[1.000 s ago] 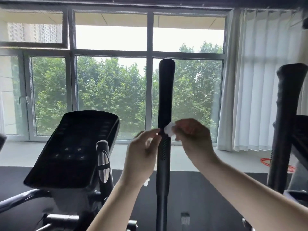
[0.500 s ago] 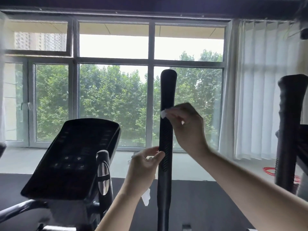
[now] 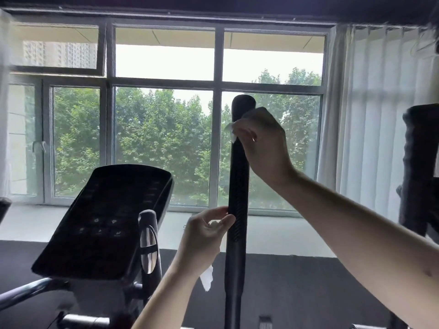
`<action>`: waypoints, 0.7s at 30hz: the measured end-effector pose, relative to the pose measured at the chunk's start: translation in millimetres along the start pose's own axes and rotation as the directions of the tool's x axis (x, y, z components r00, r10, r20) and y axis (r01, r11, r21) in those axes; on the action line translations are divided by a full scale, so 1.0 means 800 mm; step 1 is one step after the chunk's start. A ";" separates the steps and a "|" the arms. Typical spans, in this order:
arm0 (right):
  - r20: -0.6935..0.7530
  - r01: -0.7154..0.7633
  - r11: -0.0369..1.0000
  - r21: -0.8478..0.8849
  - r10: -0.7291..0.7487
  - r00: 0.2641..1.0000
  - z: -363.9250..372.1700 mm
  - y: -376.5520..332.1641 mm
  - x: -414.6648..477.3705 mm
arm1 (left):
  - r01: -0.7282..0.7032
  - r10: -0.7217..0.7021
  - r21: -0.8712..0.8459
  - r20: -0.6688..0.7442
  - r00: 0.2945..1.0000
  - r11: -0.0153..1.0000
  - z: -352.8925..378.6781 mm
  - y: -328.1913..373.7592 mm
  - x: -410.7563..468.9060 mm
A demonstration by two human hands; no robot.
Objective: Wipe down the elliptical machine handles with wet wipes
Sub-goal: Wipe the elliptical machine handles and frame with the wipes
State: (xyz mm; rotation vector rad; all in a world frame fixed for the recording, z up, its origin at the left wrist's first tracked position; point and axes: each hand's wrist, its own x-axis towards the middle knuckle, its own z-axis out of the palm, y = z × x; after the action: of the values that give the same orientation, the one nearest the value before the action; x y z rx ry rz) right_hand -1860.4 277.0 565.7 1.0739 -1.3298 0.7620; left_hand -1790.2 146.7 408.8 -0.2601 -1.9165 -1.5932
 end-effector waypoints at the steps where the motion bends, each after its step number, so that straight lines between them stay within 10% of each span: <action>1: 0.036 0.000 1.000 -0.017 0.000 0.999 -0.003 -0.001 -0.012 | 0.008 -0.008 -0.005 0.004 1.000 1.000 -0.001 -0.002 -0.001; 12: 0.401 -0.059 0.996 0.068 0.026 0.916 -0.026 -0.047 -0.212 | 0.028 -0.028 -0.011 0.009 1.000 1.000 -0.003 -0.041 -0.035; 21: 0.229 -0.095 0.995 0.011 0.090 0.969 -0.005 -0.043 -0.165 | 0.130 -0.130 -0.024 -0.017 0.991 0.991 -0.004 -0.067 -0.050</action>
State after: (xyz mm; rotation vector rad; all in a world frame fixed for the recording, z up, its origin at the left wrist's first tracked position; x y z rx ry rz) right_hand -1844.9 287.0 430.6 1.1492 -1.5788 0.7387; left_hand -1785.8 139.6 342.8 -0.1317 -1.9370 -1.6965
